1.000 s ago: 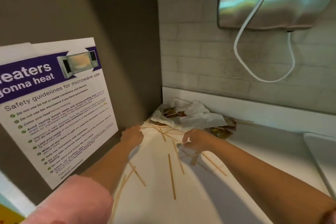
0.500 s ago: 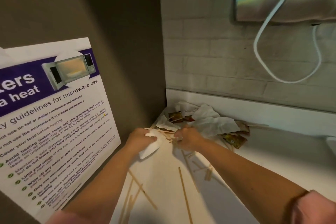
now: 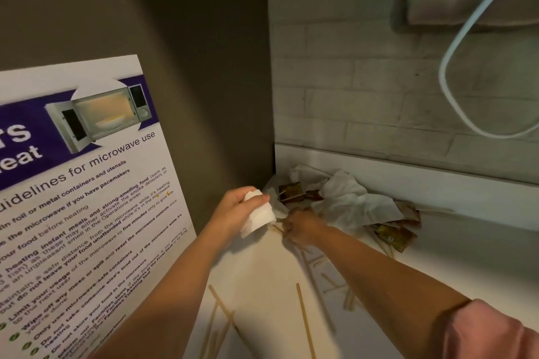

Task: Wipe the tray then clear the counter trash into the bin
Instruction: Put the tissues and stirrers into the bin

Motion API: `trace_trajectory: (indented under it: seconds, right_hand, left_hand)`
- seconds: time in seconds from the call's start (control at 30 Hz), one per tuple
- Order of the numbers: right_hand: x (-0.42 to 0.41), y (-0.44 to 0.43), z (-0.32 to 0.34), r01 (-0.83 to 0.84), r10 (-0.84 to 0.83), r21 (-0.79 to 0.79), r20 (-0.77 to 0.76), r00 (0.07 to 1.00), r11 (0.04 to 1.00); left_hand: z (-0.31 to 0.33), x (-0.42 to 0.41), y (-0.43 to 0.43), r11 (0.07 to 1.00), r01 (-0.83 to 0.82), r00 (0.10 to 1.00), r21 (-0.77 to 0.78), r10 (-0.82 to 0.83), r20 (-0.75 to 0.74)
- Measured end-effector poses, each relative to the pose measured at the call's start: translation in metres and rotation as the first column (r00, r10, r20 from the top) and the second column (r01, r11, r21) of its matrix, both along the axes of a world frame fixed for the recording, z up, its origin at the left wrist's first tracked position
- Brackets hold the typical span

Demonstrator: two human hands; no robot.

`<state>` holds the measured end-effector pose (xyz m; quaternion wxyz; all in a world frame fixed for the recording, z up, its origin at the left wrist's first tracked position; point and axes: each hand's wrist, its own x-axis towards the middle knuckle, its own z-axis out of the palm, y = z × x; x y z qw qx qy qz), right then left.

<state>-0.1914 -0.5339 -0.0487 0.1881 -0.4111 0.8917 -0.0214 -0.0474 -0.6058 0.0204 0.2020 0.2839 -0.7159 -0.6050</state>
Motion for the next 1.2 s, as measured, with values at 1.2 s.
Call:
trace_trajectory:
  seconds: [1.2]
  right_hand:
    - [-0.048, 0.046, 0.026, 0.208, -0.157, -0.520, 0.141, 0.977, 0.829]
  left_hand:
    - [-0.025, -0.041, 0.010, 0.957, -0.217, 0.969, 0.194, 0.235, -0.077]
